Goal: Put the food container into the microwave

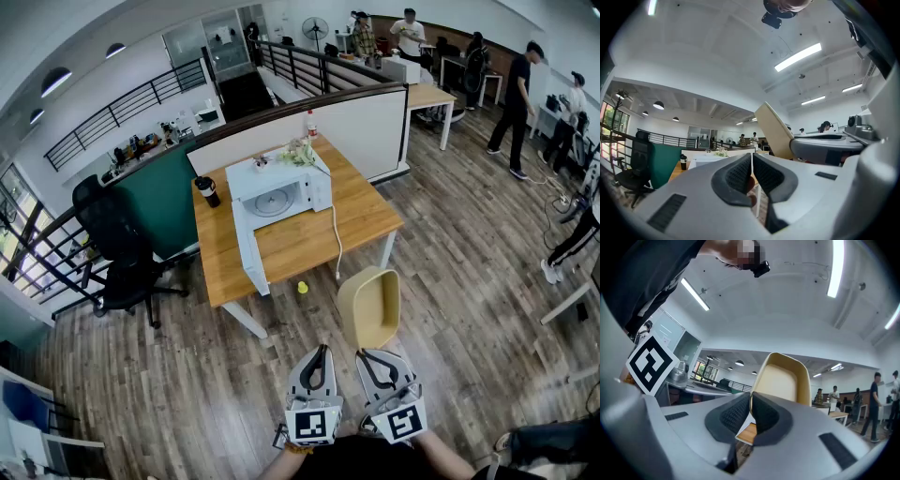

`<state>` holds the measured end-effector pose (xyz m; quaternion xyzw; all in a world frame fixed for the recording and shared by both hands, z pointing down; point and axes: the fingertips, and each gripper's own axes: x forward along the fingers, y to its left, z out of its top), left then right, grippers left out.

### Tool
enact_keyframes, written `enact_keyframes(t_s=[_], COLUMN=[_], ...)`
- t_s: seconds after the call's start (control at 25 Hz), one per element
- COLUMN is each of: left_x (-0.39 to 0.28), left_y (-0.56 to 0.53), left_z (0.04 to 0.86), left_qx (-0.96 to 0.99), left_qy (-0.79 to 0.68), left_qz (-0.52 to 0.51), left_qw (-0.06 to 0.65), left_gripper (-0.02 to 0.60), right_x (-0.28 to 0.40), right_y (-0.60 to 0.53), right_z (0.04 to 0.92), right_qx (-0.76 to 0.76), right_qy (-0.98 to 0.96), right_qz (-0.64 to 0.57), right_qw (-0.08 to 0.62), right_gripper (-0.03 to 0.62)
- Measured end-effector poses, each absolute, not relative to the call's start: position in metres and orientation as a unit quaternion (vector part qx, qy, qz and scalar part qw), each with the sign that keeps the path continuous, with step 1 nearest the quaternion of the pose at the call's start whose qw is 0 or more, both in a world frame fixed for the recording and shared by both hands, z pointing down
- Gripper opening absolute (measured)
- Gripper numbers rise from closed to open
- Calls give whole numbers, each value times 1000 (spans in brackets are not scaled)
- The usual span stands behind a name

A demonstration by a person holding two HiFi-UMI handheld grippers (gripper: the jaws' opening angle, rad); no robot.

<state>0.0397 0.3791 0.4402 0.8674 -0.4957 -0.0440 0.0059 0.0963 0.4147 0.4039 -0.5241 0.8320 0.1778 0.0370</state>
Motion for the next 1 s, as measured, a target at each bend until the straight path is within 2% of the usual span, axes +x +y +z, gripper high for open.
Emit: enact_keyframes(t_s=[1.0], left_x=[-60], left_y=[313], left_z=[441], left_qx=[888], left_qy=[-456], left_qz=[-53], left_qw=[5], left_gripper=[28], right_x=[6], right_y=[347], right_z=[414], right_qx=[-570], right_qy=[801], right_qz=[181], right_qw=[12], right_gripper=[21])
